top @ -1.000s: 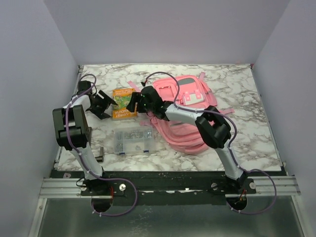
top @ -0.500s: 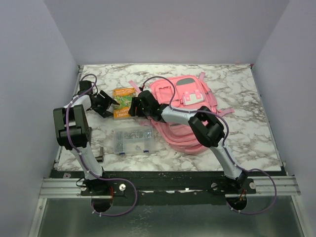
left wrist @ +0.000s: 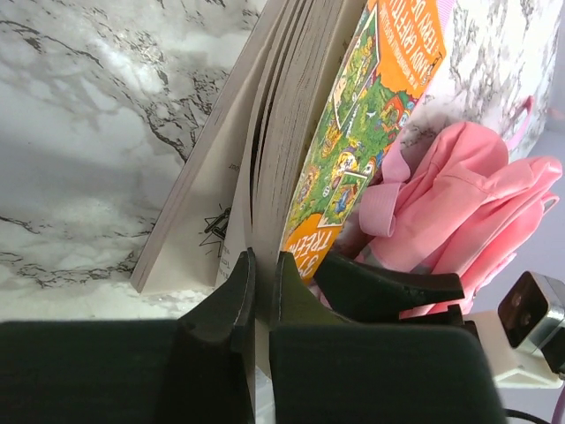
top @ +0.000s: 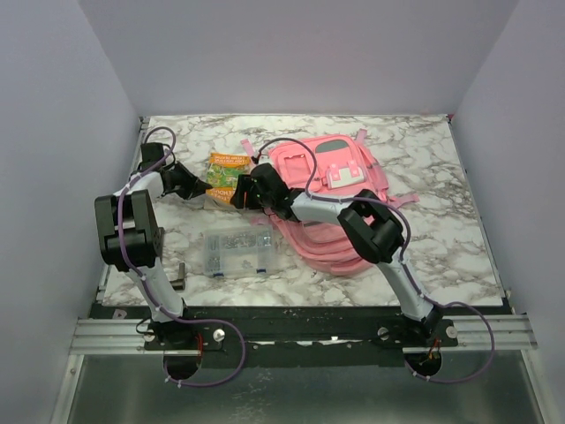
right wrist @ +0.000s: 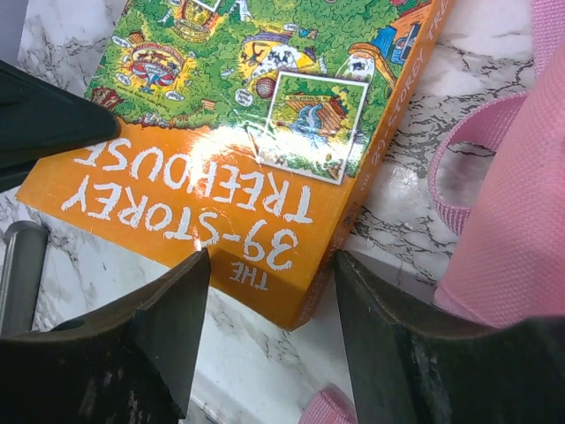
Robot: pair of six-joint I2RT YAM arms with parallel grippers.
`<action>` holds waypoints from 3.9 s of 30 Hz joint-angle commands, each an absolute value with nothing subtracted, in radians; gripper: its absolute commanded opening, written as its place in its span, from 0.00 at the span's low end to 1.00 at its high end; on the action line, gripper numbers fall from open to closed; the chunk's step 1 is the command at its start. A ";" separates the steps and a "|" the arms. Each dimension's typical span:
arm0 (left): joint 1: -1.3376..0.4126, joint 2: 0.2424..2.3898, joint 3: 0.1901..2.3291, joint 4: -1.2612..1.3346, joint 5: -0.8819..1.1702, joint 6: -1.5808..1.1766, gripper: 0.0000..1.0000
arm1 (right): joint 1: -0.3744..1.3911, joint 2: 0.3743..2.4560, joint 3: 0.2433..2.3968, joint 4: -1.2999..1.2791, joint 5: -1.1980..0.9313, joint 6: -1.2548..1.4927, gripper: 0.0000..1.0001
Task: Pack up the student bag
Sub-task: Pick up the book from the center of the board.
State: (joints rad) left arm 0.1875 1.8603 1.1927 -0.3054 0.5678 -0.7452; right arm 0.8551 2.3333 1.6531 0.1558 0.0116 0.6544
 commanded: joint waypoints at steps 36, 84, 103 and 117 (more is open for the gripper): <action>-0.092 0.924 0.918 0.271 0.653 -1.225 0.00 | 0.804 1.222 0.859 0.511 0.071 0.901 1.00; -0.523 0.758 1.120 -0.544 0.798 0.203 0.79 | 0.824 1.197 1.118 -0.576 -0.693 0.025 0.01; -0.616 1.172 1.164 -0.719 1.137 0.236 0.77 | 0.867 1.173 1.165 -0.574 -0.754 -0.054 0.00; -0.679 1.256 1.191 -0.814 1.075 0.290 0.25 | 0.869 1.126 1.170 -0.588 -0.669 -0.044 0.01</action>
